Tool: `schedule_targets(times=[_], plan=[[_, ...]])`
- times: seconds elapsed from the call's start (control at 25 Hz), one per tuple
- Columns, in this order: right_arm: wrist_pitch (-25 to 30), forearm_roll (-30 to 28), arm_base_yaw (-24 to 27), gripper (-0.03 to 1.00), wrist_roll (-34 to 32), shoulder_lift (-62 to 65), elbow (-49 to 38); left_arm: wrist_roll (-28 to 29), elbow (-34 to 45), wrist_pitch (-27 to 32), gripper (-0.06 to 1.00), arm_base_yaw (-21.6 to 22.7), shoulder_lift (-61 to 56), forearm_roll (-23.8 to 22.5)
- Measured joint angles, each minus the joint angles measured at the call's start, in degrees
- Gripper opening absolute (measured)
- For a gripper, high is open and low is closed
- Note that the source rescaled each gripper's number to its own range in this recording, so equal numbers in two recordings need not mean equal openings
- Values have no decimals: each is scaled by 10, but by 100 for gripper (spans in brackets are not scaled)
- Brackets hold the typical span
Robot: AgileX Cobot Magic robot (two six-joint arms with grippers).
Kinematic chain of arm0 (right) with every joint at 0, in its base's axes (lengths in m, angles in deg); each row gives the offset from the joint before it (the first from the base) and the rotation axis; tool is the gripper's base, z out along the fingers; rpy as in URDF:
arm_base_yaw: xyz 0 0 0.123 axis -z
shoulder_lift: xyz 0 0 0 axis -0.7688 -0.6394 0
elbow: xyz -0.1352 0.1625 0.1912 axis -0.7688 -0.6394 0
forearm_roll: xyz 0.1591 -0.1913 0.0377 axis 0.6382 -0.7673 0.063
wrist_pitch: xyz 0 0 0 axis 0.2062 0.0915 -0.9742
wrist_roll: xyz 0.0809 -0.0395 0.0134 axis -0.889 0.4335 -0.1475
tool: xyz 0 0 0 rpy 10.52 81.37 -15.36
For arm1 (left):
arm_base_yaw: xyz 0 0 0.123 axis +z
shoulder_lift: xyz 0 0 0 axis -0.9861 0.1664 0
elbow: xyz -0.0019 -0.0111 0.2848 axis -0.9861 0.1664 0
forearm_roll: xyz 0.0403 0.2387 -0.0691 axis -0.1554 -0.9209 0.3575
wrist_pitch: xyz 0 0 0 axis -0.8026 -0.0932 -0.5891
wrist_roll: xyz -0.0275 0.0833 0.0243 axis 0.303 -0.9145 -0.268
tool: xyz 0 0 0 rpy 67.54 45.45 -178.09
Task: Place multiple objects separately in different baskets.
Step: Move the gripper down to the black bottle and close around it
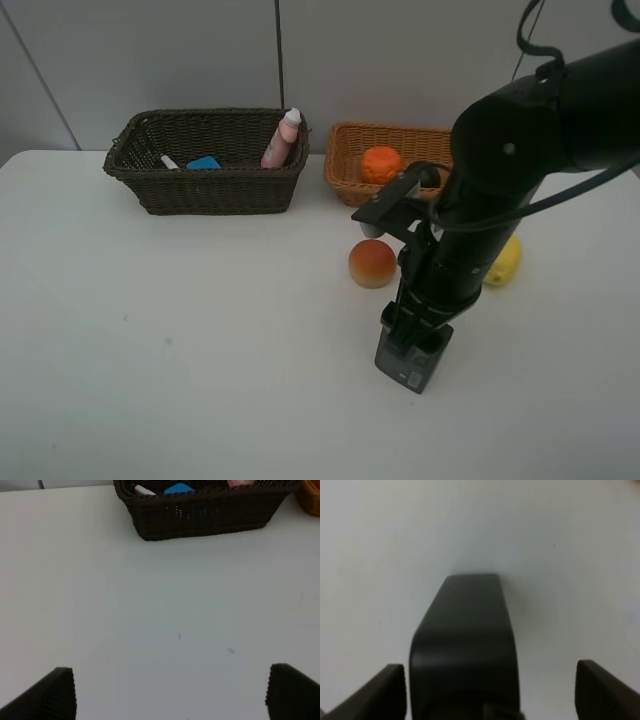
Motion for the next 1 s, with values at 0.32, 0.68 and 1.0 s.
schedule_targets(times=[0.32, 0.68, 1.0], plan=[[-10, 6, 0, 59, 0, -31, 0, 0, 0, 0, 100, 0, 0, 0], [-5, 10, 0, 8, -3, -31, 0, 0, 0, 0, 100, 0, 0, 0], [50, 4, 0, 8, -3, -18, 27, 0, 0, 0, 100, 0, 0, 0]])
